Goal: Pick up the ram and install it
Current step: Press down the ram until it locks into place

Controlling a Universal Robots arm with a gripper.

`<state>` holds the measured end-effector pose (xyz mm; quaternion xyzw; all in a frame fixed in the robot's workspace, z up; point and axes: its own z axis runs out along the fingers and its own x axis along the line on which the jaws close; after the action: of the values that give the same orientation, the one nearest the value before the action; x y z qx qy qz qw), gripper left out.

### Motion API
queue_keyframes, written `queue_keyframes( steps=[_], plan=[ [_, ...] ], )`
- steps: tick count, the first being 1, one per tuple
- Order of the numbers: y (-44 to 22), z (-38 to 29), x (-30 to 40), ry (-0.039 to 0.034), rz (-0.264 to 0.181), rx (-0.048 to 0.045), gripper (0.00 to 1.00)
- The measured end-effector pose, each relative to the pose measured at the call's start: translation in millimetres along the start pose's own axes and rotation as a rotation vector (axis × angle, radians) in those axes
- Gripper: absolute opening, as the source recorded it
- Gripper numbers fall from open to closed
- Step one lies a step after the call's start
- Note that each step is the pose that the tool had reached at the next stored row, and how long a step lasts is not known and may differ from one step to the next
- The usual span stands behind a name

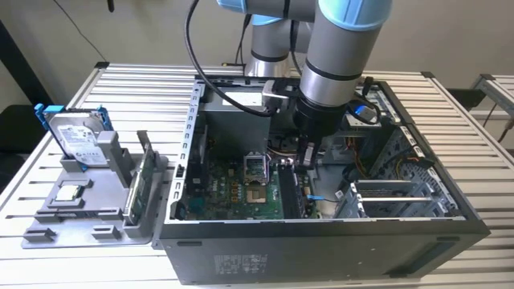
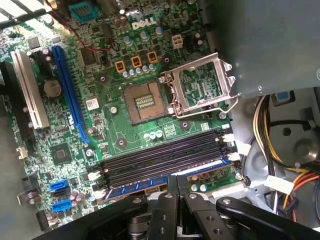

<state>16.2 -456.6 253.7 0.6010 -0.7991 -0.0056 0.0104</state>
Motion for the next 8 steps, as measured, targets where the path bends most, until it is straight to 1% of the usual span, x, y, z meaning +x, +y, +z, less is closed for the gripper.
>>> queue_keyframes(
  steps=[8],
  plan=[
    [-0.4, 1.4, 1.2, 0.0018, -0.070, 0.0003, 0.11]
  ],
)
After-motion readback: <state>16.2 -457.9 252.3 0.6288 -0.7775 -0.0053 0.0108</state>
